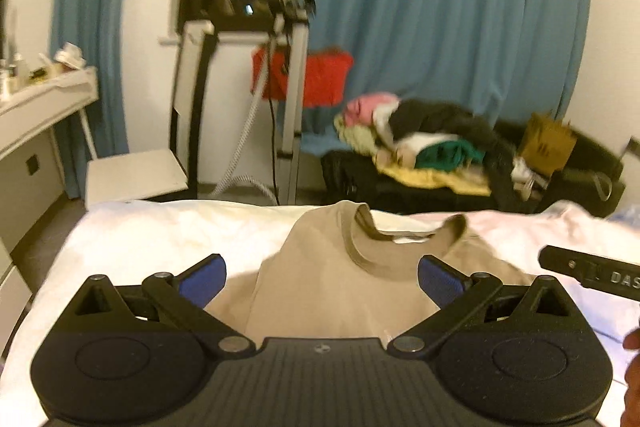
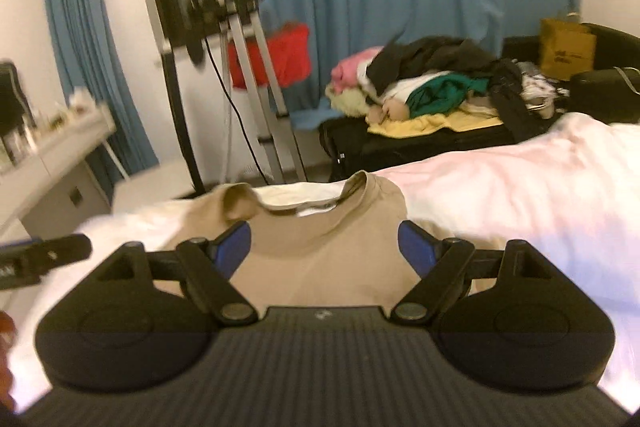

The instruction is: Fold clothes

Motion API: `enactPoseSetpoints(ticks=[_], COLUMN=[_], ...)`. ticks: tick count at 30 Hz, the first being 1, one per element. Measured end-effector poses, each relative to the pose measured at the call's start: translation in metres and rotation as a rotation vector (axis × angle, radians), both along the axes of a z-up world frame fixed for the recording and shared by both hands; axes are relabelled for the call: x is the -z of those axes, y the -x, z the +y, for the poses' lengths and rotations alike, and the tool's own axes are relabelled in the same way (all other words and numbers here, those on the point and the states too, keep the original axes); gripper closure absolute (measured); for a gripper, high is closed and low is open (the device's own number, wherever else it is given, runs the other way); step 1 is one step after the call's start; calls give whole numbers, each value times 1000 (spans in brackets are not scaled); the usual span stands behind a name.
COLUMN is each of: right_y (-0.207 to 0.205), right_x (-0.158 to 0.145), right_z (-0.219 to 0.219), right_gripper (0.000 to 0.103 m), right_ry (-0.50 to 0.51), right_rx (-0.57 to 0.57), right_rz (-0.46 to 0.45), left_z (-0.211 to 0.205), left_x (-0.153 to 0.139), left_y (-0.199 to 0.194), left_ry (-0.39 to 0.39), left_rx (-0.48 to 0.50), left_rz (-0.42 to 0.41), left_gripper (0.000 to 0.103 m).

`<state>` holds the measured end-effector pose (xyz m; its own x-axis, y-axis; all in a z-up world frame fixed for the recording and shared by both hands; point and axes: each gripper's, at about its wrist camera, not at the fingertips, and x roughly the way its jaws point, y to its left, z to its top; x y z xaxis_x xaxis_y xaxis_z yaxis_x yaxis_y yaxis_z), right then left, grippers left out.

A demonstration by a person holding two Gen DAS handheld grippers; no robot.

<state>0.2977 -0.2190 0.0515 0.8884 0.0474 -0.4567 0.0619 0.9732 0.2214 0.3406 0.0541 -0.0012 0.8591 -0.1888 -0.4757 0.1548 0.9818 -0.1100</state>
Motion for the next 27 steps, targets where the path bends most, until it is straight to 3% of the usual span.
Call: enactPoseSetpoints(ticks=[3,7,12,15,19,22,27], right_y=[73,157,224,235,224,214,194], right_x=[-10,-19,-13,0,18,32,53], right_z=[5,7,6,-1,-10,-15,-16], right_gripper=[21,21,21,21,21,21,21], right_ry=[-52,-93,-98,-160,-220,-241,-240], right_rx=[15,20,-6,-17,-22,-22,-22], right_rz=[-27,-60,-89,-84,-46,-25,-12], left_z=[17,44,82,106,128,143,159], left_x=[-5,0,17,32,54,74,105], left_y=[73,153,203,205,181,147,67], left_ry=[51,122,193,259,346,414,562], left_rx=[-10,-49,-113,-175,-255,-314,-425], left_rz=[-24,6,77,144,206,235,253], left_gripper=[0,1,5,7,11,13,27])
